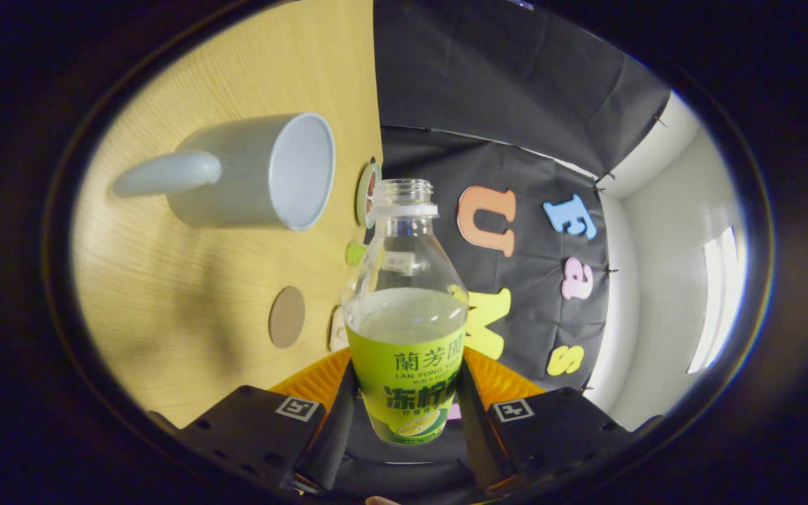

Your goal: Take the bottle from table, then pour the juice into the cup, finally place the bottle on the coaster

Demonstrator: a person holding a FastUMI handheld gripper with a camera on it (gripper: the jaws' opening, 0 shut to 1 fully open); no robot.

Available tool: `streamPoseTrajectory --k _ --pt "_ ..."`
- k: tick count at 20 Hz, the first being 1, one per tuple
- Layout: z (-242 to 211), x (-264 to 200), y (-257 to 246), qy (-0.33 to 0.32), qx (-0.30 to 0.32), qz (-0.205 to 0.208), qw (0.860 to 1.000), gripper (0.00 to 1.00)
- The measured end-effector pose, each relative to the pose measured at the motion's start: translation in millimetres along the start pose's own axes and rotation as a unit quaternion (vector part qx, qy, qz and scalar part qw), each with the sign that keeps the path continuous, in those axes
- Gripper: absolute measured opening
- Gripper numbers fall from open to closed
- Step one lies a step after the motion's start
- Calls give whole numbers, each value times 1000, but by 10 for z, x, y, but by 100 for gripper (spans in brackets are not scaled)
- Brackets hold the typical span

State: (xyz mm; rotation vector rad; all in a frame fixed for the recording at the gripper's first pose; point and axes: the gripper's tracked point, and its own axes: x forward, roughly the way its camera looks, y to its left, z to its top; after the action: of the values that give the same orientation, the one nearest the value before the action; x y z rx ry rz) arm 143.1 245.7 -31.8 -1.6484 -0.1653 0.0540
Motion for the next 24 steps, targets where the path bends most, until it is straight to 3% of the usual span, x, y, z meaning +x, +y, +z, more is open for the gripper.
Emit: streamPoseTrajectory --k 24 --pt "5 7 -165 -4 -84 -21 996 75"
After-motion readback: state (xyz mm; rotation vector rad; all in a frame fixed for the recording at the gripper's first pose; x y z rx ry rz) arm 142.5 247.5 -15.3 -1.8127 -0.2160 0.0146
